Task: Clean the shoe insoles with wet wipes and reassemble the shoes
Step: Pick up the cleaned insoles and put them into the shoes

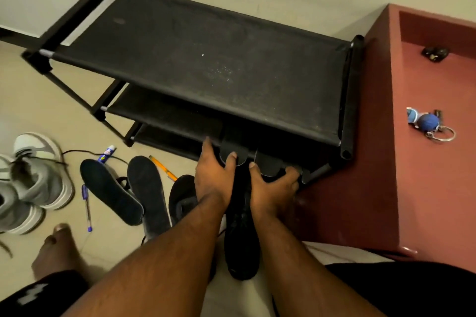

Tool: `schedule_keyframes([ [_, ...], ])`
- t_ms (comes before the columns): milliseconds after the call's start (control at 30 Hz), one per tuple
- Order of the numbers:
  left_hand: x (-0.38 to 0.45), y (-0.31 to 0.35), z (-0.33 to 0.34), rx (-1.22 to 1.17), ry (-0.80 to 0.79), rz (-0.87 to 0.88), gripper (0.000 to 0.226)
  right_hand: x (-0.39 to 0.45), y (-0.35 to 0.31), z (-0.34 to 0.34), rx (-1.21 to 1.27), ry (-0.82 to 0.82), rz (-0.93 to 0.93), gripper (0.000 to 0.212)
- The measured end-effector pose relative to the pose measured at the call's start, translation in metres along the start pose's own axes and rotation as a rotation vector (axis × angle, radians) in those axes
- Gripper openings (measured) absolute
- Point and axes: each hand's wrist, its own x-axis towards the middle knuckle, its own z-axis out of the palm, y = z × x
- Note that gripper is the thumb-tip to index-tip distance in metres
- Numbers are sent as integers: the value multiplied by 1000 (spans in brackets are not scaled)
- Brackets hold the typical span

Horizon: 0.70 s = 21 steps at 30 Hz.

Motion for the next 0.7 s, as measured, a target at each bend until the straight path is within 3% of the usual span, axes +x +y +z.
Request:
schedule_keyframes([
  [67,-13,-17,-14,30,26,-53,65,-21,17,-3,44,2,16,73],
  [133,-24,-41,-28,72,49,-138,61,-45,41,-1,-9,-70,-31,54],
  [200,-31,-70,-44,58,95,-236,46,-70,63,11,-89,-258,-88,27],
  [267,-35,-104,-64,21,160,-364,30,-96,80,32,-171,-477,-56,18],
  [400,-24,-173,-103,-146,329,-656,17,-137,99,89,-320,-738,-45,16],
  [533,8,-241,-123,-331,379,-866,12,-156,111,157,-432,-769,22,7],
  [633,35,-270,-120,-404,392,-920,30,-164,108,197,-590,-771,-33,34],
  [667,43,-275,-119,-431,415,-878,35,-167,109,209,-622,-770,-25,42],
  [700,36,-259,-109,-441,432,-946,38,-171,106,220,-622,-784,40,48],
])
